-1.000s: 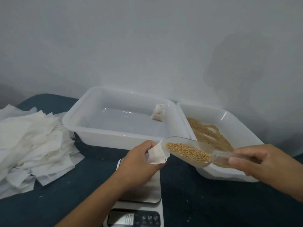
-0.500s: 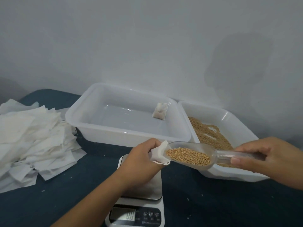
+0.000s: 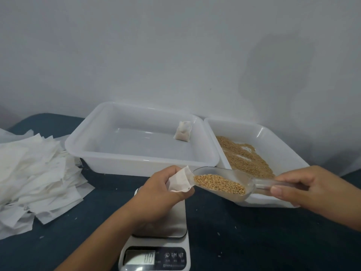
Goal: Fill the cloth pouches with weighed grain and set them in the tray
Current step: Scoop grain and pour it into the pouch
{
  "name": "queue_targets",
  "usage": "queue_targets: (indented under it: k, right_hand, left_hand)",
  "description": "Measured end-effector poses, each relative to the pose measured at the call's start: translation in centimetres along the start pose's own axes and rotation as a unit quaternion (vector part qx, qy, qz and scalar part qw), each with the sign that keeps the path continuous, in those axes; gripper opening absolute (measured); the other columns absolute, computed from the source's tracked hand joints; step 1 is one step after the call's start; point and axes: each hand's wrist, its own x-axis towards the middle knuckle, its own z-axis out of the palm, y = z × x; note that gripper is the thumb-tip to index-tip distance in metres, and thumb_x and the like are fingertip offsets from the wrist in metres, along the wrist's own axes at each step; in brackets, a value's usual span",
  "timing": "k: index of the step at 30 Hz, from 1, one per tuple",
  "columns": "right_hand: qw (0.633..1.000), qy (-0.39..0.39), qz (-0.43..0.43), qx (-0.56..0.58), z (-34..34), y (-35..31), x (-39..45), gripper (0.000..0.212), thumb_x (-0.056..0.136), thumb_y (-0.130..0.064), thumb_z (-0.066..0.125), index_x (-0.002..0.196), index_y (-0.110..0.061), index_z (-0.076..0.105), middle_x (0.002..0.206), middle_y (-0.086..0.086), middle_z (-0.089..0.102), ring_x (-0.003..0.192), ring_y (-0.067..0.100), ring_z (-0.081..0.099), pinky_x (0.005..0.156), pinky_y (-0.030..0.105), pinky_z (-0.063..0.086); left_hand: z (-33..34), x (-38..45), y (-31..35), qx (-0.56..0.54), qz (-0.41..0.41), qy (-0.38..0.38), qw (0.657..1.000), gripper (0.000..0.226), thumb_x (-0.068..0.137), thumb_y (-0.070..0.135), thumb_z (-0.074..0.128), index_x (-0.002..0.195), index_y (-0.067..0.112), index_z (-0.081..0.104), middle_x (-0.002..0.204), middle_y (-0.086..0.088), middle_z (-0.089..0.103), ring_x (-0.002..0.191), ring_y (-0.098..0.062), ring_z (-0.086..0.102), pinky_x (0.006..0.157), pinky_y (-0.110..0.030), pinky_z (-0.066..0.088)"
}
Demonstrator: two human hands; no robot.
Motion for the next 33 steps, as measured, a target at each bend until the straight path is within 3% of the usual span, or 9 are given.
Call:
queue_targets:
  k: [4, 7, 11, 19, 29, 33]
  right_hand:
    - [0.999, -0.03, -0.012, -0.043, -0.3, -0.9, 0.5, 0.071, 0.059, -0.104, 0.05, 0.099, -0.051, 0.078, 0.071, -0.001, 0.064, 0.059, 0.01, 0.055, 0.059, 0.021, 0.044]
    - [0.995, -0.029, -0.022, -0.091, -0.8, -1.7, 1.2, 0.067, 0.061, -0.105, 0.047, 0.098, -0.057, 0.075, 0.069, -0.009, 0.065, 0.058, 0.006, 0.057, 0.056, 0.018, 0.045]
    - [0.992, -0.017, -0.029, -0.118, -1.5, -2.5, 2.0, 0.066, 0.059, -0.106, 0.047, 0.099, -0.06, 0.074, 0.074, -0.004, 0.067, 0.068, 0.018, 0.063, 0.055, 0.02, 0.044]
    - [0.987, -0.018, -0.04, -0.156, -2.0, -3.6, 2.7, 0.072, 0.053, -0.11, 0.042, 0.099, -0.063, 0.072, 0.073, -0.01, 0.069, 0.061, 0.008, 0.06, 0.055, 0.021, 0.045]
    - [0.986, -0.011, -0.038, -0.165, -2.4, -4.2, 2.3, 0.068, 0.053, -0.11, 0.041, 0.096, -0.066, 0.071, 0.074, -0.009, 0.069, 0.065, 0.008, 0.063, 0.058, 0.025, 0.048]
    - [0.986, -0.016, -0.037, -0.159, -2.7, -4.7, 2.1, 0.068, 0.052, -0.109, 0.043, 0.095, -0.064, 0.072, 0.068, -0.01, 0.066, 0.058, 0.004, 0.059, 0.056, 0.019, 0.046]
  left_hand:
    - [0.1, 0.0, -0.1, 0.052, 0.028, -0.005, 0.998, 0.022, 0.086, 0.032, 0.082, 0.103, 0.034, 0.067, 0.097, 0.014, 0.071, 0.087, -0.005, 0.067, 0.075, -0.023, 0.052]
    - [0.3, -0.2, -0.2, 0.085, 0.048, -0.01, 0.995, 0.022, 0.086, 0.032, 0.081, 0.103, 0.033, 0.067, 0.098, 0.016, 0.071, 0.088, -0.004, 0.066, 0.076, -0.023, 0.053]
    - [0.3, -0.3, -0.1, 0.078, 0.065, -0.012, 0.995, 0.017, 0.089, 0.031, 0.078, 0.101, 0.035, 0.066, 0.098, 0.018, 0.071, 0.088, -0.001, 0.066, 0.076, -0.019, 0.052]
    - [0.1, -0.3, 0.0, 0.077, 0.054, -0.02, 0.995, 0.019, 0.088, 0.033, 0.079, 0.103, 0.032, 0.066, 0.096, 0.016, 0.071, 0.088, -0.001, 0.066, 0.072, -0.016, 0.05]
    - [0.3, -0.6, 0.3, 0.086, 0.053, -0.018, 0.995, 0.015, 0.09, 0.032, 0.077, 0.098, 0.034, 0.065, 0.094, 0.022, 0.07, 0.083, 0.008, 0.064, 0.066, -0.005, 0.043]
    - [0.4, -0.7, 0.4, 0.086, 0.045, -0.023, 0.995, 0.016, 0.09, 0.035, 0.077, 0.1, 0.033, 0.065, 0.095, 0.02, 0.07, 0.084, 0.006, 0.064, 0.067, -0.005, 0.044]
